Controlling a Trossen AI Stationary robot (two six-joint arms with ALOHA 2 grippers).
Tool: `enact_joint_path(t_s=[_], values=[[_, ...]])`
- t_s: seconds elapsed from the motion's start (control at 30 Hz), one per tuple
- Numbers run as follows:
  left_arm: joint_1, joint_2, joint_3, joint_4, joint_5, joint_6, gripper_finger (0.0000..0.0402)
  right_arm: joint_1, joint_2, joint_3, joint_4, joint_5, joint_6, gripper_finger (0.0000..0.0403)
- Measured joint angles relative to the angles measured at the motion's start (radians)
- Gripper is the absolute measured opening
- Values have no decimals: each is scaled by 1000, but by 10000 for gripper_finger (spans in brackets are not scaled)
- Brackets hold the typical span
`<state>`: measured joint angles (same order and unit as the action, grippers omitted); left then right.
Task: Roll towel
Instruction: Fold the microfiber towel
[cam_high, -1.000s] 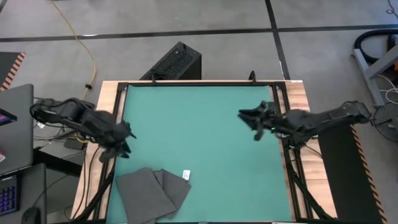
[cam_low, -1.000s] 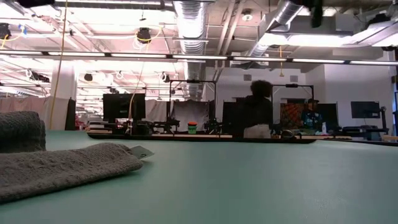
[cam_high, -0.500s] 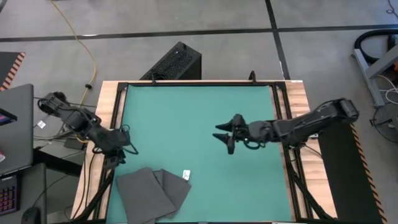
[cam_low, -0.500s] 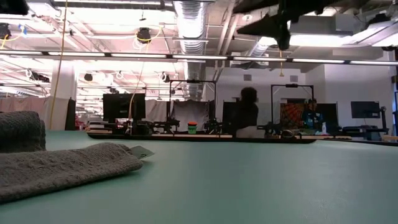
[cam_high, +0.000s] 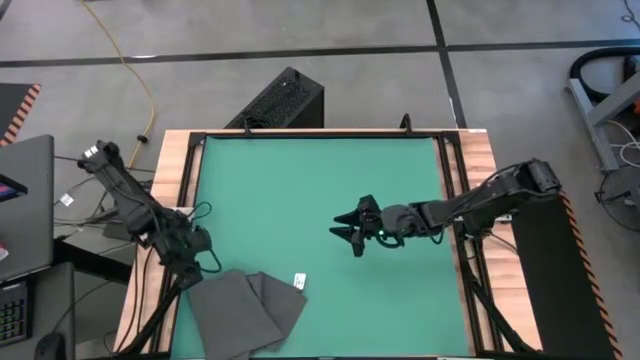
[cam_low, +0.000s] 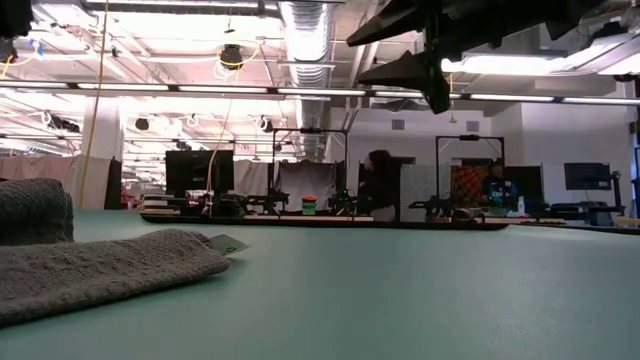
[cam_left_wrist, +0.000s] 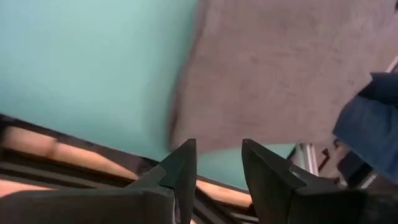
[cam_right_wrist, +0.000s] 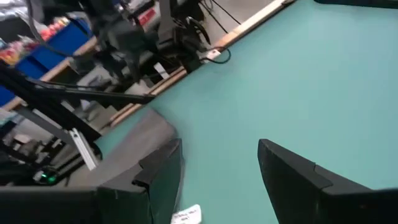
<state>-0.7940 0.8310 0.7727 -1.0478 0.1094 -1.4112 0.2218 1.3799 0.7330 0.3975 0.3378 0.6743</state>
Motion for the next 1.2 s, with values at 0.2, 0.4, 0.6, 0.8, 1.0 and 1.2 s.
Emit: enact_joint_path(t_s=[0.2, 0.4, 0.6, 0.8, 1.0, 1.2], values=[[-85, 11, -142, 207, -70, -80, 117, 0, 0, 0, 3, 0, 0, 234], [-135, 20, -231, 212, -35, -122, 117, 0, 0, 0, 2, 1, 0, 234], [-137, 22, -255, 286, -66, -105, 117, -2, 0, 0, 1, 1, 0, 234], [-137, 22, -255, 307, -96, -88, 118, -2, 0, 0, 1, 2, 0, 234], [-137, 22, -255, 306, -91, 11, 145, -2, 0, 0, 1, 2, 0, 234], [-137, 26, -255, 305, -96, 15, 213, -2, 0, 0, 0, 2, 0, 234]])
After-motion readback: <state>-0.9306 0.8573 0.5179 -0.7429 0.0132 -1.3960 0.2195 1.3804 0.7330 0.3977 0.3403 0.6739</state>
